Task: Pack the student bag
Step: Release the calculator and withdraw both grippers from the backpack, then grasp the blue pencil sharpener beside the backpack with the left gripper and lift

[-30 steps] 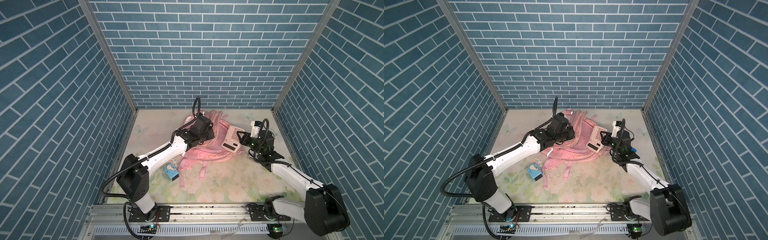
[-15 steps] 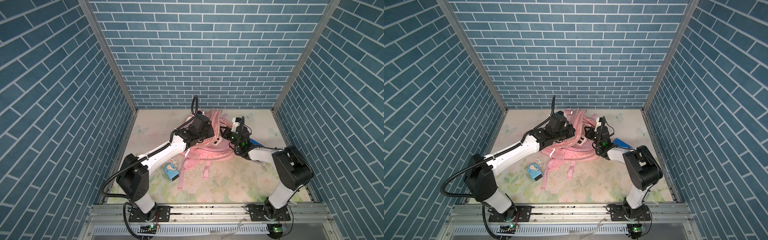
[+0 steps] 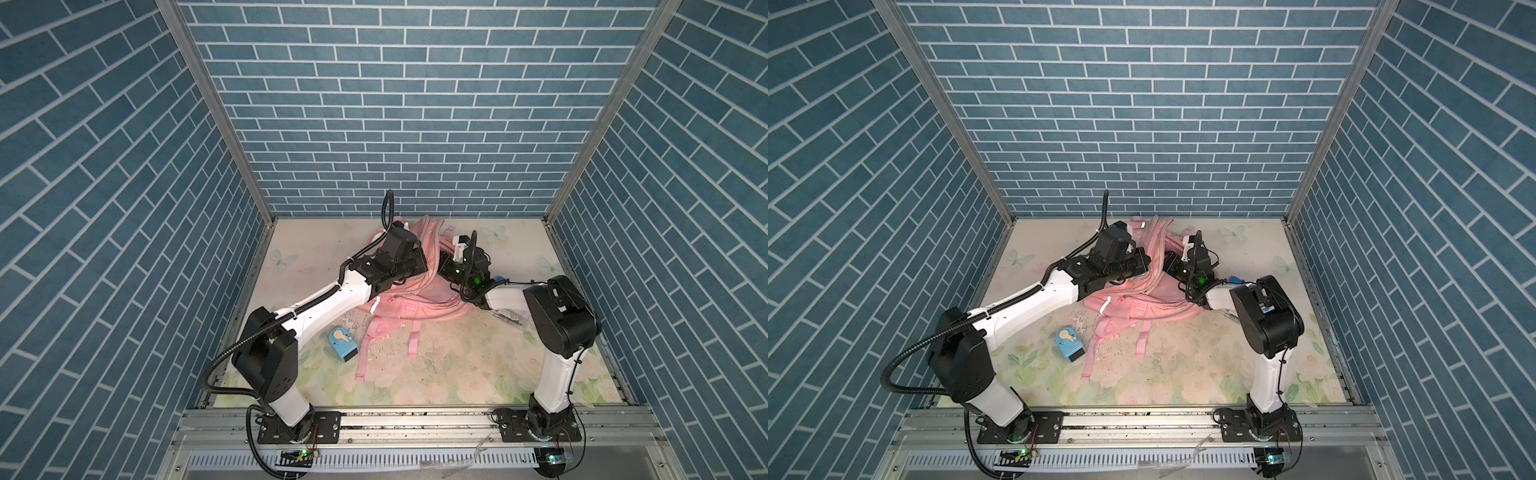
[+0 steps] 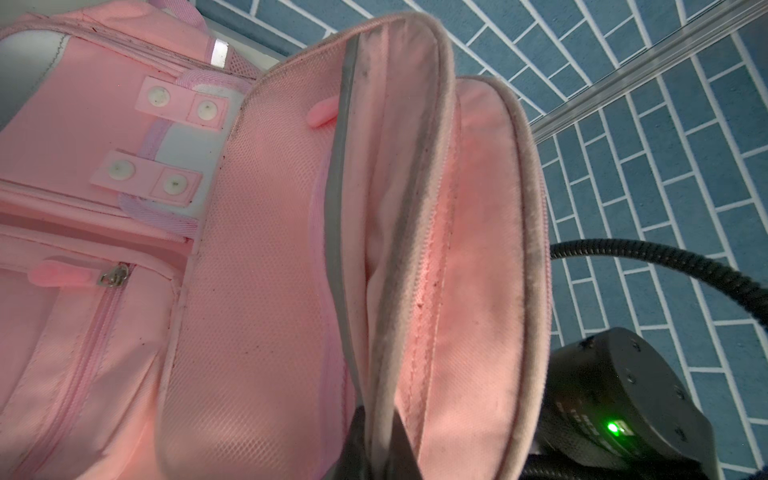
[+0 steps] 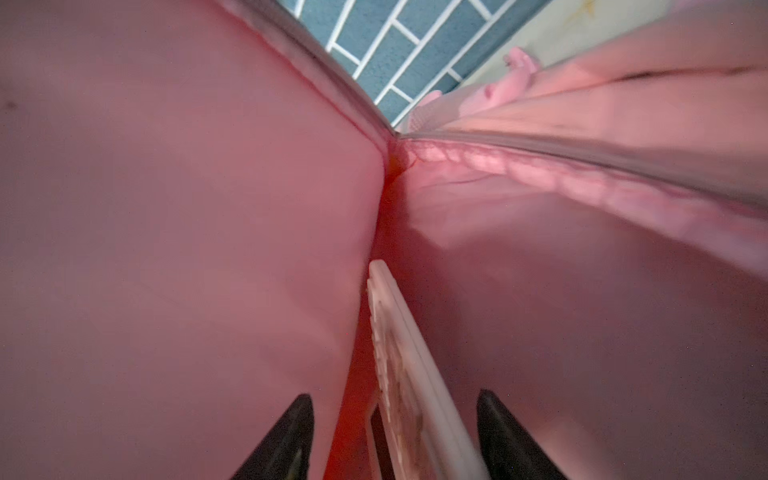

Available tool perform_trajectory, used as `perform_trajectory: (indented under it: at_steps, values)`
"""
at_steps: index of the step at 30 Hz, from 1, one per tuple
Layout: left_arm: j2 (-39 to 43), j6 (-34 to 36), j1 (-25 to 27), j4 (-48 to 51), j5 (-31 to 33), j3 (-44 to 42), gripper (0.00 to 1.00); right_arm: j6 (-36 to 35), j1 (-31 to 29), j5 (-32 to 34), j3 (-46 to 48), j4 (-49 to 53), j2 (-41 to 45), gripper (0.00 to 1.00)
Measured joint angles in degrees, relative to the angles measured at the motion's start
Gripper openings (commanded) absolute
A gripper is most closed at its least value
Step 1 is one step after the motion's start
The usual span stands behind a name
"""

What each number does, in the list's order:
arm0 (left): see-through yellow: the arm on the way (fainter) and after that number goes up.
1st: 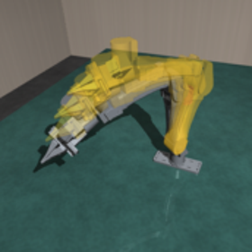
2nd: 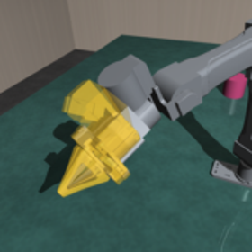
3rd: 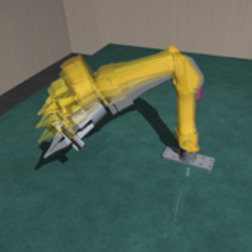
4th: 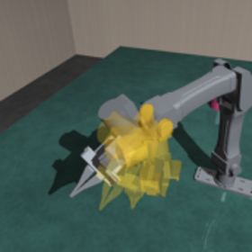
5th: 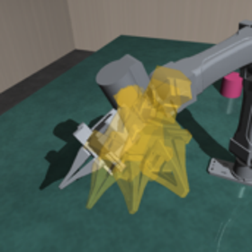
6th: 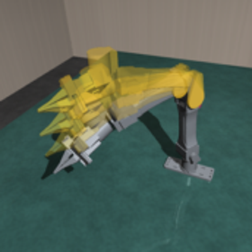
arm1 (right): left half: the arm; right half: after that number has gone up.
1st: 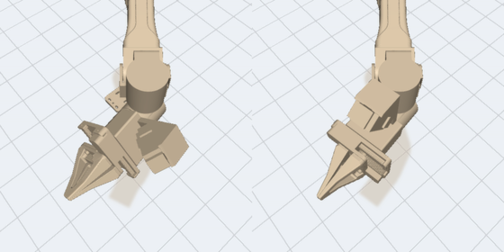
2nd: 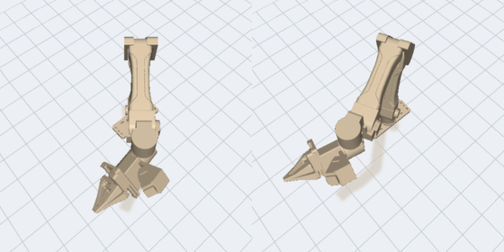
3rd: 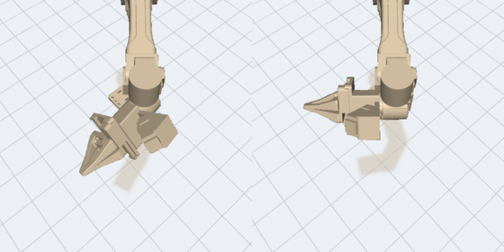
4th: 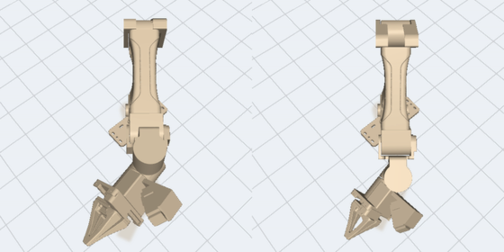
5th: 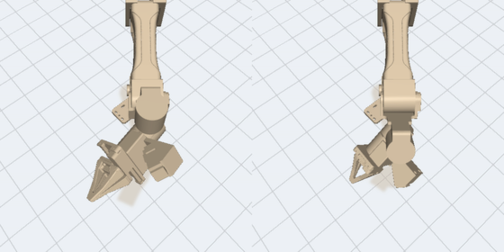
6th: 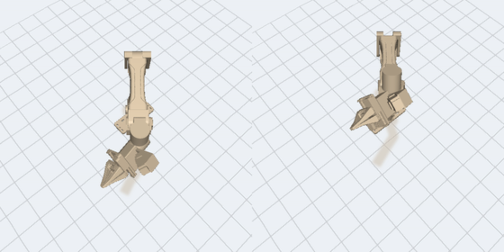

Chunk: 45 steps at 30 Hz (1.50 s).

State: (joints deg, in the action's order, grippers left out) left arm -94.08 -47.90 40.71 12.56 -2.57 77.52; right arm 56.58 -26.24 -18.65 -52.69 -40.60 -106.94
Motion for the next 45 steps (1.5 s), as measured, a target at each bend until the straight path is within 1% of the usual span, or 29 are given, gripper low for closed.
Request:
perform_trajectory:
  at_steps: [4, 6, 7, 8, 9, 12, 13, 14, 17, 21, 24, 27, 32, 36, 41, 45]
  values:
    - [0.0, 0.4, 0.0, 0.1, 0.2, -0.5, 0.01, -2.7, 3.6, 0.5, 2.6, 9.0, 8.0, 0.7]
    - [0.0, 1.2, 0.3, 0.5, 1.4, -0.5, 0.15, -4.7, 5.3, 1.5, 3.0, 13.7, 12.6, 0.7]
    - [0.1, 1.9, 0.6, 0.7, 2.6, -0.5, 0.25, -5.9, 6.3, 2.1, 3.5, 15.5, 15.2, 0.7]
    - [0.1, 2.7, 1.0, 0.8, 4.0, -0.5, 0.39, -6.6, 7.1, 2.7, 4.3, 16.6, 17.5, 0.71]
    - [0.1, 3.4, 1.6, 0.9, 5.6, -0.5, 0.49, -7.6, 8.0, 3.3, 5.4, 17.8, 20.3, 0.71]
    - [0.2, 5.2, 2.6, 2.8, 9.2, 0.1, 0.7, -10.2, 9.9, 5.0, 8.3, 21.2, 26.5, 0.72]
    - [0.2, 5.6, 2.9, 4.6, 10.7, 0.9, 0.81, -11.1, 10.3, 5.5, 8.9, 22.7, 28.0, 0.72]
    - [0.2, 6.5, 3.3, 6.2, 12.0, 1.6, 0.88, -12.1, 10.7, 5.9, 9.4, 24.0, 29.2, 0.72]
    - [0.0, 8.4, 4.6, 12.0, 17.8, 5.6, 0.88, -14.9, 11.6, 6.7, 10.6, 28.5, 32.4, 0.72]
    - [0.0, 10.1, 6.3, 19.3, 23.3, 10.0, 0.88, -18.1, 12.2, 6.9, 12.2, 32.7, 36.5, 0.72]
    - [0.8, 9.4, 6.3, 26.6, 26.2, 10.4, 0.88, -19.9, 12.3, 6.9, 12.9, 35.1, 38.6, 0.72]
    - [3.3, 7.7, 5.0, 32.6, 27.1, 8.4, 0.88, -21.2, 12.4, 6.9, 13.1, 36.6, 39.7, 0.72]
    - [11.6, 3.6, 0.5, 40.2, 25.5, 1.4, 0.88, -23.1, 12.4, 6.3, 13.2, 37.4, 40.3, 0.72]
    - [16.9, 0.0, -2.1, 43.6, 22.2, -5.7, 0.88, -23.9, 12.4, 5.1, 13.4, 37.3, 39.9, 0.71]
    - [20.5, -4.1, -3.5, 44.5, 17.5, -14.5, 0.88, -24.1, 12.4, 3.5, 13.4, 36.6, 37.2, 0.71]
    - [23.4, -7.8, -5.8, 44.2, 14.6, -20.3, 0.88, -24.6, 12.4, 1.9, 13.4, 36.6, 35.0, 0.71]
